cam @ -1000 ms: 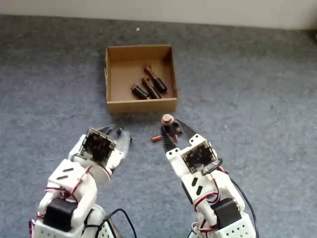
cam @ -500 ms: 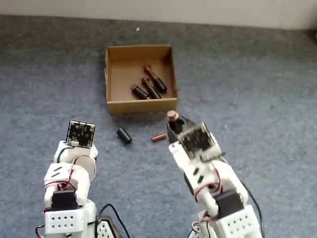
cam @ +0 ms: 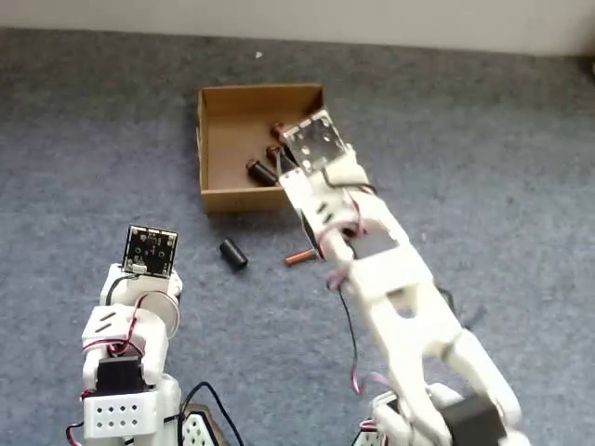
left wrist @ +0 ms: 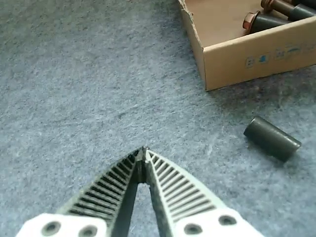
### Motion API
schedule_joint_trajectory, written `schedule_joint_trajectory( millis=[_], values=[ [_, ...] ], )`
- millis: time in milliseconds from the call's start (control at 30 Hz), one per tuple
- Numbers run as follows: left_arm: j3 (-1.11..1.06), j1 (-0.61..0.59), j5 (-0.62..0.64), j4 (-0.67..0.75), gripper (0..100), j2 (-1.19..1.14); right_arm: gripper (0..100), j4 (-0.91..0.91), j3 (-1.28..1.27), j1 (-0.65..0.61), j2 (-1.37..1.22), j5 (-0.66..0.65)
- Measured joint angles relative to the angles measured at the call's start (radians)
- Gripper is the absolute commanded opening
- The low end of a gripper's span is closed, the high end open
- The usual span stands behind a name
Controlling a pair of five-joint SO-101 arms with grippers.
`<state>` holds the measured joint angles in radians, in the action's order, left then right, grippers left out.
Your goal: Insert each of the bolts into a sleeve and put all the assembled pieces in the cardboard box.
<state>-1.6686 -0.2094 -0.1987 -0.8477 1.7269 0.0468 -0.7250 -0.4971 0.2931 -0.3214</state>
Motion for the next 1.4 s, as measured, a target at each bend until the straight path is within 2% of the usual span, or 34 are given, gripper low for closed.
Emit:
schedule_joint_trajectory(
  millis=[233, 400, 567, 700, 967, 1200, 1400],
  values=[
    [0.000, 0.000, 0.000, 0.000, 1, 0.000, 0.6, -0.107, 0.117, 0.000, -0.278, 0.000],
    [0.000, 0.000, 0.000, 0.000, 1, 0.000, 1.5, -0.173, 0.124, 0.000, -0.351, 0.000],
    [0.000, 0.000, 0.000, 0.000, 1, 0.000, 11.7, -0.178, 0.124, 0.002, -0.374, 0.000],
    [0.000, 0.000, 0.000, 0.000, 1, 0.000, 11.7, -0.175, 0.127, 0.002, -0.364, -0.002],
    [0.000, 0.000, 0.000, 0.000, 1, 0.000, 11.7, 0.095, 0.138, -0.021, -0.175, -0.002],
    [0.000, 0.000, 0.000, 0.000, 1, 0.000, 12.2, 0.430, 0.138, -0.155, -0.121, -0.002],
    [0.000, 0.000, 0.000, 0.000, 1, 0.000, 17.9, 0.569, 0.138, -0.264, -0.120, 0.075]
  ],
)
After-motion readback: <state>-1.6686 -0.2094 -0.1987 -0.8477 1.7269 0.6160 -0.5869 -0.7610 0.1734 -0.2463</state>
